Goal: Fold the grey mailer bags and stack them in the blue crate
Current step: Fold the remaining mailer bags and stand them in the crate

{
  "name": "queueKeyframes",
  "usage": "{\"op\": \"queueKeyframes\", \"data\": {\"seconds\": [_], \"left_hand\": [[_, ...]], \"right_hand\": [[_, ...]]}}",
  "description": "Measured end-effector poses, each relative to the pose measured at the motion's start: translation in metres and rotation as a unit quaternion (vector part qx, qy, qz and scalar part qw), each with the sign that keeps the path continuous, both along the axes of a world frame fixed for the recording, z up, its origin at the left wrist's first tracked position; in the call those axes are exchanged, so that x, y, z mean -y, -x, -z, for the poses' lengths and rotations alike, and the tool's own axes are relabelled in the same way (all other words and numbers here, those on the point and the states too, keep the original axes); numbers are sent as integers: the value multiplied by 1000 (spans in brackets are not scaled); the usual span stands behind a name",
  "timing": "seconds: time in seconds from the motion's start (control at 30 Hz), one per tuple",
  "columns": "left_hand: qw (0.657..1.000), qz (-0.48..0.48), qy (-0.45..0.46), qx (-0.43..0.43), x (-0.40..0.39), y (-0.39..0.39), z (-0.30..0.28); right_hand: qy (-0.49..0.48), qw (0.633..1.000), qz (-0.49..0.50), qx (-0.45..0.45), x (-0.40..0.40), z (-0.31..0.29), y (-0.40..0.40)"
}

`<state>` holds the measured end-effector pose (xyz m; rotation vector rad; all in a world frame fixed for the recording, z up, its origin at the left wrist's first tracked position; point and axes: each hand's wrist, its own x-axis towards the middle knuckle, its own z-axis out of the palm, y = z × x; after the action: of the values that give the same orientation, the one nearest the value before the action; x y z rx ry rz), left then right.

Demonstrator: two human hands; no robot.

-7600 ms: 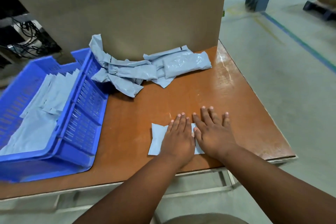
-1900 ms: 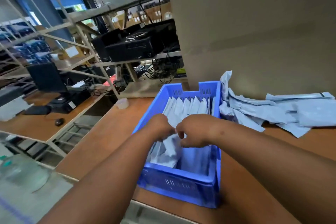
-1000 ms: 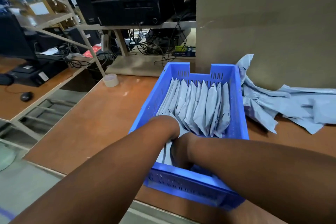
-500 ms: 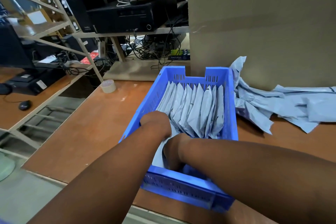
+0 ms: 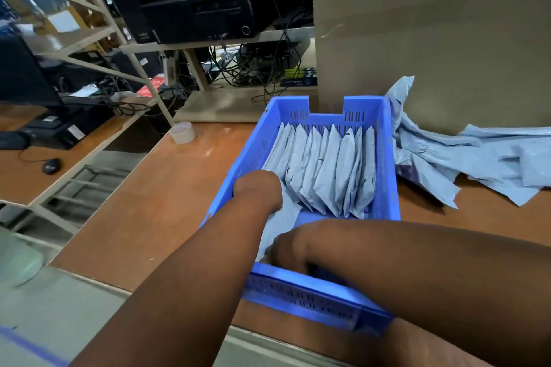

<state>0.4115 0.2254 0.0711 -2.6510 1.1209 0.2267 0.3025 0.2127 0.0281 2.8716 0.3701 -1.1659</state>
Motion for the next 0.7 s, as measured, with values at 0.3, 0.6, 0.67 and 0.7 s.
{"op": "queueKeyframes", "data": {"seconds": [0.3, 0.6, 0.67, 0.7], "left_hand": [[1000, -11, 23, 14, -11, 4, 10], [998, -9, 54, 1, -11, 21, -9], [997, 22, 74, 29, -6, 25, -21], [994, 44, 86, 41, -2, 29, -28]], "right_hand": [[-33, 997, 35, -56, 17, -8, 21], [-113, 987, 97, -55, 29, -14, 24], [-127, 984, 124, -3, 44, -36, 34], [-124, 983, 128, 31, 55, -49, 41]]}}
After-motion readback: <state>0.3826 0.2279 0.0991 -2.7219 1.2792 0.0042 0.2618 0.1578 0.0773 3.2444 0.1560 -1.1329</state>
